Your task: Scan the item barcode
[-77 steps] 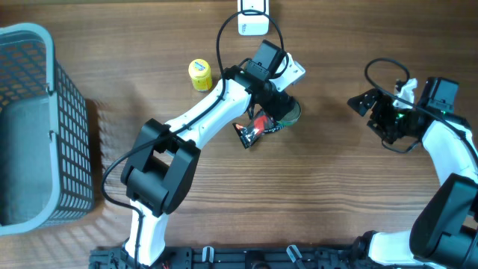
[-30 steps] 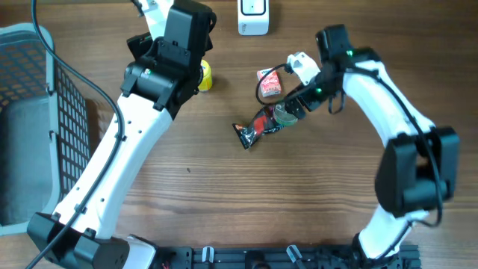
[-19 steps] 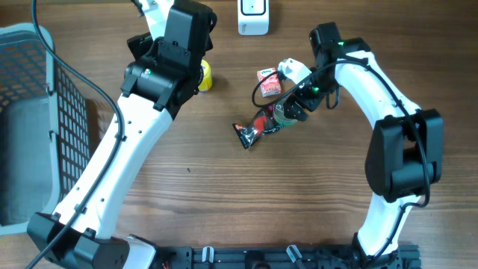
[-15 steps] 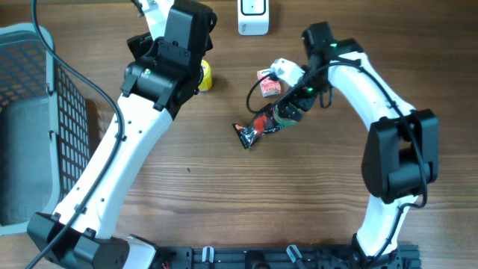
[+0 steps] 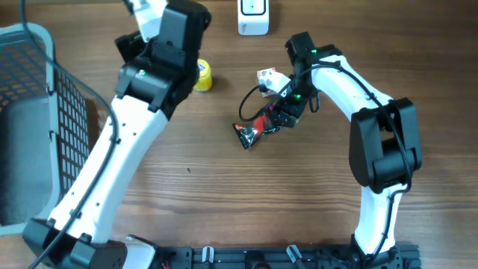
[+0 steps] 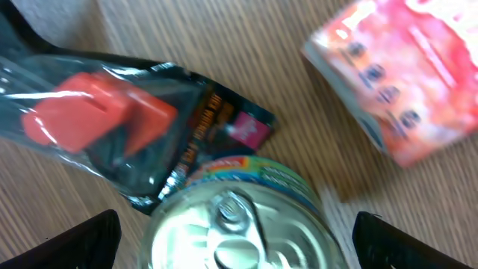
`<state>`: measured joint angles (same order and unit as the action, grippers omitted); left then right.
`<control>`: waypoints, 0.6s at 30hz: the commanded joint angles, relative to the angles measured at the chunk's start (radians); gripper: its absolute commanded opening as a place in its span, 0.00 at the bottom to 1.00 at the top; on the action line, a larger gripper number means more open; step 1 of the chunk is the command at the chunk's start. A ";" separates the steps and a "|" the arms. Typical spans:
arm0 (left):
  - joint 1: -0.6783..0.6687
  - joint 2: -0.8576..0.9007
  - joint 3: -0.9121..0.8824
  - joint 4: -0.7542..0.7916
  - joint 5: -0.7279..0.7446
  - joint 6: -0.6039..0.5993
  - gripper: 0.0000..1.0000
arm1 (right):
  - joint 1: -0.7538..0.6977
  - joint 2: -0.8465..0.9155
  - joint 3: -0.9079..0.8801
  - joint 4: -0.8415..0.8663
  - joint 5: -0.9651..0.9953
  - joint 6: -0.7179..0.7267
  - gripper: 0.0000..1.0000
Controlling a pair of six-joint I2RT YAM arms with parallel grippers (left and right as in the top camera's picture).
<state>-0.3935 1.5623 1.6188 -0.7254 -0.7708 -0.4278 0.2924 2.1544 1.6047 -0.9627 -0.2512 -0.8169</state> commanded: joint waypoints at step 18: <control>0.110 -0.109 0.012 0.006 0.003 0.003 1.00 | -0.006 0.082 -0.014 0.053 0.126 0.060 0.97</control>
<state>-0.2867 1.4673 1.6188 -0.7250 -0.7723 -0.4278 0.2852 2.1735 1.6035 -0.9234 -0.1680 -0.7898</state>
